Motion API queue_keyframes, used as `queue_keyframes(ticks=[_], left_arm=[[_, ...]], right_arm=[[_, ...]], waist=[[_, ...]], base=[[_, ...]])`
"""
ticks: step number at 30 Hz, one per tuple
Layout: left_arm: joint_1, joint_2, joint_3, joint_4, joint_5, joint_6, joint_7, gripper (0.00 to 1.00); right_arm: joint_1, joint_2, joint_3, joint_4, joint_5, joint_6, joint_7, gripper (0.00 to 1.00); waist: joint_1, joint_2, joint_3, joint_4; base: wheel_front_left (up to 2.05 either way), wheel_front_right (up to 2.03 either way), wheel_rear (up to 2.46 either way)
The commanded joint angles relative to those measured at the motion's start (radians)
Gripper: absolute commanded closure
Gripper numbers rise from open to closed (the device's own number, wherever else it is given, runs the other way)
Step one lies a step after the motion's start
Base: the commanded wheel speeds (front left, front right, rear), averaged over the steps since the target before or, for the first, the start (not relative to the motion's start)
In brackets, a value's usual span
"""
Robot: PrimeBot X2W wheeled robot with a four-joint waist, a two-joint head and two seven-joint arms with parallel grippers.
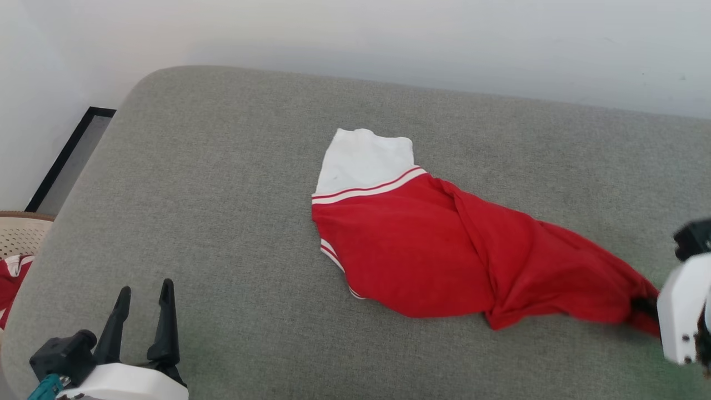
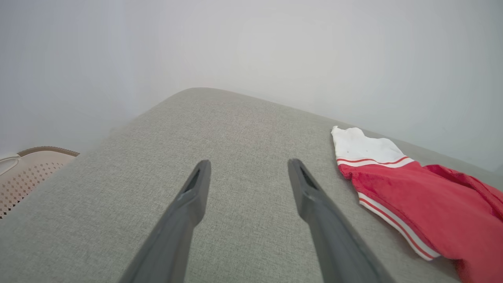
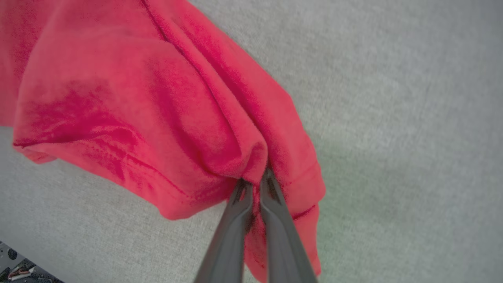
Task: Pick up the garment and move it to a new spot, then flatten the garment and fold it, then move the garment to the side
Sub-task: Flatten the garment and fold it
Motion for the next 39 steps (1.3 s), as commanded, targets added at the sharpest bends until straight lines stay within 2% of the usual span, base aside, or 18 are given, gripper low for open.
queue_keyframes(ticks=[1, 5, 6, 8, 9, 13, 24, 28, 32, 39], left_arm=[[0.008, 0.000, 0.003, 0.001, 0.014, -0.006, -0.004, 0.00], [0.006, -0.005, 0.006, 0.007, 0.017, -0.013, -0.004, 0.00], [0.007, -0.006, 0.006, 0.010, 0.017, -0.015, -0.004, 0.00], [0.008, -0.008, 0.008, 0.014, 0.016, -0.018, -0.004, 0.00], [0.008, -0.009, 0.009, 0.016, 0.015, -0.020, -0.004, 0.00], [0.011, -0.007, 0.010, 0.022, 0.015, -0.027, -0.004, 0.00], [-0.009, -0.001, -0.010, 0.029, 0.016, -0.041, -0.002, 0.00], [-0.025, -0.005, -0.018, 0.032, 0.016, -0.049, -0.002, 0.00], [-0.052, -0.015, -0.032, 0.040, 0.019, -0.059, -0.002, 0.00], [-0.111, -0.037, -0.058, 0.066, 0.020, -0.083, -0.003, 0.00]], right_arm=[[0.050, 0.030, -0.045, -0.018, -0.020, 0.000, 0.014, 1.00], [0.154, 0.113, -0.148, -0.053, -0.080, 0.000, 0.040, 1.00], [0.171, 0.137, -0.163, -0.061, -0.093, 0.000, 0.043, 0.90], [0.192, 0.171, -0.185, -0.077, -0.116, 0.000, 0.040, 0.51], [0.201, 0.189, -0.194, -0.088, -0.126, 0.000, 0.041, 0.00], [0.218, 0.221, -0.211, -0.149, -0.148, 0.000, 0.066, 0.00], [0.191, 0.227, -0.220, -0.413, -0.164, 0.000, 0.115, 0.00], [0.143, 0.222, -0.188, -0.458, -0.196, 0.000, 0.117, 0.00], [0.062, 0.218, -0.140, -0.415, -0.210, 0.000, 0.101, 0.00], [-0.101, 0.188, -0.033, -0.232, -0.206, 0.000, 0.076, 0.00]], waist=[[0.0000, 0.0000, -0.001, 0.001], [0.0000, 0.0000, -0.002, 0.002], [0.0000, 0.0000, -0.003, 0.002], [0.0000, 0.0000, -0.003, 0.000], [0.0000, 0.0000, -0.004, -0.001], [0.0000, 0.0000, -0.008, -0.004], [0.0000, 0.0000, -0.008, 0.011], [0.0000, 0.0000, 0.011, 0.026], [0.0000, 0.0000, 0.031, 0.052], [0.0000, 0.0000, 0.070, 0.114]], base=[[0.00, 0.00, 0.00], [0.00, 0.00, 0.00], [0.00, 0.00, 0.00], [0.00, 0.00, 0.00], [0.00, 0.00, 0.00], [0.00, 0.00, 0.00], [0.00, 0.00, 0.00], [0.00, 0.00, 0.00], [0.00, 0.00, 0.00], [0.00, 0.00, 0.00]])
